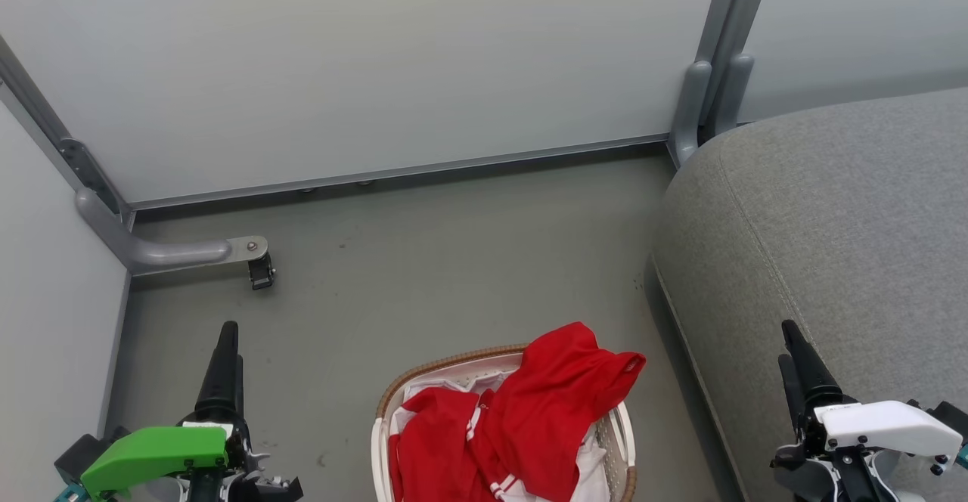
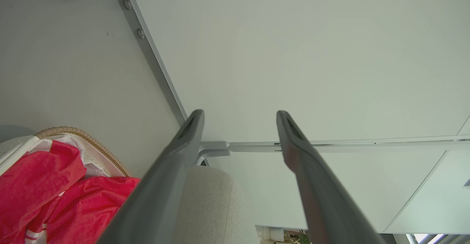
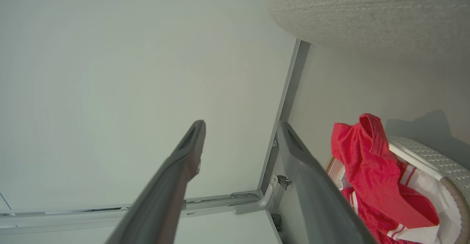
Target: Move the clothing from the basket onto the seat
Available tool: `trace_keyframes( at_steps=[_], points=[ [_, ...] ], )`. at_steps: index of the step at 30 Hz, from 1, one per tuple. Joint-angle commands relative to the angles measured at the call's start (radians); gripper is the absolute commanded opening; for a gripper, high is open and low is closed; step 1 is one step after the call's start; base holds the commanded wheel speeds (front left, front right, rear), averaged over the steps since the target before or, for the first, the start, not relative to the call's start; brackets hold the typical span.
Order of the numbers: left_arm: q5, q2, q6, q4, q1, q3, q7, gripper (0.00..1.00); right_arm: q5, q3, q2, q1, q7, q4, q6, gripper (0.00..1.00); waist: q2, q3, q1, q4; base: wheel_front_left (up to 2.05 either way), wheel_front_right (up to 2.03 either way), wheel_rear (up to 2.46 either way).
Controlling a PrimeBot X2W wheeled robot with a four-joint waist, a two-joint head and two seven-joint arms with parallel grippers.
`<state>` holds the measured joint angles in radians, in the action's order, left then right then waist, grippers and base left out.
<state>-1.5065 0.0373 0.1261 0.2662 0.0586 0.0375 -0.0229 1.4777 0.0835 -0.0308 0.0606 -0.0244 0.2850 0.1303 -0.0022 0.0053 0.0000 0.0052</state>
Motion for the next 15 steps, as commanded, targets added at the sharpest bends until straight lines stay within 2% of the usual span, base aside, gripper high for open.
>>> trace_keyframes(
  at_steps=[1, 15],
  points=[
    [0.027, 0.006, 0.002, -0.021, 0.015, -0.005, 0.011, 1.0, -0.034, -0.002, -0.009, 0.024, 0.012, -0.024, 0.0, 1.0, 0.0003, 0.0, 0.0, 0.0, 0.0, 0.0, 0.0],
    [0.238, 0.008, 0.002, -0.05, 0.011, -0.023, 0.066, 1.0, -0.259, -0.019, -0.012, 0.026, 0.068, -0.06, 0.0, 1.0, 0.0006, 0.002, 0.0, 0.005, 0.0, 0.0, 0.0]
  ],
)
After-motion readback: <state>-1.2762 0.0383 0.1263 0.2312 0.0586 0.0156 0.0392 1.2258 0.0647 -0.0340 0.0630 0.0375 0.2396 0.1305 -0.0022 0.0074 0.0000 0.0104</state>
